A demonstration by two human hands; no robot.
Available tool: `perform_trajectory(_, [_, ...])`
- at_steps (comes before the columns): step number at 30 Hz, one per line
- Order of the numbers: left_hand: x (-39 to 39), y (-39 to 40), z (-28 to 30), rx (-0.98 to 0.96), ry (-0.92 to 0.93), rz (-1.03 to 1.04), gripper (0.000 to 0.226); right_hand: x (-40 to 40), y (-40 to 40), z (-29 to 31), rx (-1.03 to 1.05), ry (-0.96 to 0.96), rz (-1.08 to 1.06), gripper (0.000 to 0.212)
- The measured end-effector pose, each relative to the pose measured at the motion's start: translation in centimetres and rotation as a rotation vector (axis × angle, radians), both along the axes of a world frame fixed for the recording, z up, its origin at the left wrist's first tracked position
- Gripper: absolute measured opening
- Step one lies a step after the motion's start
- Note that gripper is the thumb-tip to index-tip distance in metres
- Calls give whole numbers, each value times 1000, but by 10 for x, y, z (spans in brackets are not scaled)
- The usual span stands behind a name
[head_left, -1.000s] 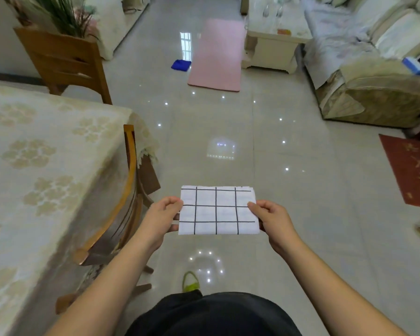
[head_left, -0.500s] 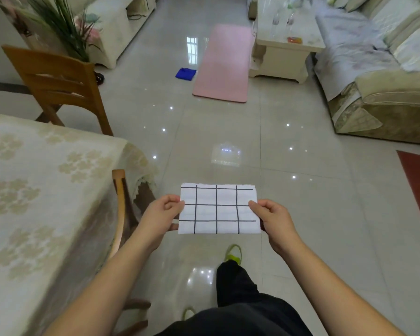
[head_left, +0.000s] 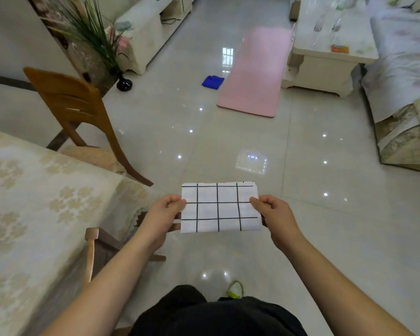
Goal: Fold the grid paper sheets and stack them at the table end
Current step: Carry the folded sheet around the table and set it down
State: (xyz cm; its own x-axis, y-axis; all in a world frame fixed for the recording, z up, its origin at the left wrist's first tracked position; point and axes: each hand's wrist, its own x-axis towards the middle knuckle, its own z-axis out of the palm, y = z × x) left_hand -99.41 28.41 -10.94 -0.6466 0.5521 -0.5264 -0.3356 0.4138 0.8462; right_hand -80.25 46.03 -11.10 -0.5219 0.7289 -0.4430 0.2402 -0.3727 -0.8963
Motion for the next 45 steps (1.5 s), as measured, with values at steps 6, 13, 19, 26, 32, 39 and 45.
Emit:
perform_trajectory(6, [-47, 35, -8, 17, -18, 124, 5, -61, 48, -2, -17, -6, 98, 13])
perform_trajectory(13, [-131, 71, -19, 30, -34, 211, 13, -158, 90, -3, 40, -39, 173, 9])
perform_trajectory(19, [-199, 95, -4, 54, -14, 194, 10, -246, 122, 10, 75, -57, 202, 10])
perform_trajectory(26, [-270, 129, -1, 58, -16, 272, 5, -320, 160, 12, 69, -39, 246, 21])
perform_trajectory(32, [-322, 175, -14, 47, -56, 321, 4, -383, 217, -6, -8, -27, 292, 10])
perform_trajectory(39, [-392, 249, -15, -18, -72, 451, 5, -470, 303, -13, -33, -33, 397, 13])
perform_trajectory(45, [-439, 283, -9, -34, -75, 545, 21, -538, 349, -4, -24, -14, 529, 12])
